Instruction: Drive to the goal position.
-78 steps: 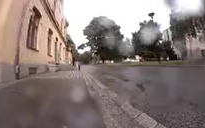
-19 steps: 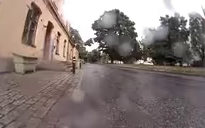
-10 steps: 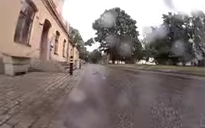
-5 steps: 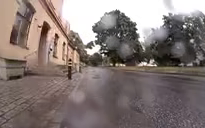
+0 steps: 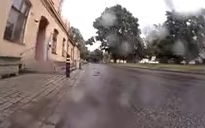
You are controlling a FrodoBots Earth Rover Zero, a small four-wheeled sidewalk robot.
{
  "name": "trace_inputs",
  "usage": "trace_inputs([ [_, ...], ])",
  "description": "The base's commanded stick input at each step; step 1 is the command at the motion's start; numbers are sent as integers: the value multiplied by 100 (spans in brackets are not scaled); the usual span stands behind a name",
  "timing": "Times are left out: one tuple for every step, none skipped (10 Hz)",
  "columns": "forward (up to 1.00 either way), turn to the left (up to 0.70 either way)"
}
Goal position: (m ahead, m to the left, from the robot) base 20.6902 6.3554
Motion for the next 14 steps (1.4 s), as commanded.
trace_inputs([
  [85,0],
  [85,0],
  [85,0],
  [85,0],
  [85,0],
  [85,0],
  [85,0],
  [85,0],
  [85,0],
  [85,0],
  [85,0],
  [85,0],
  [85,0],
  [85,0],
])
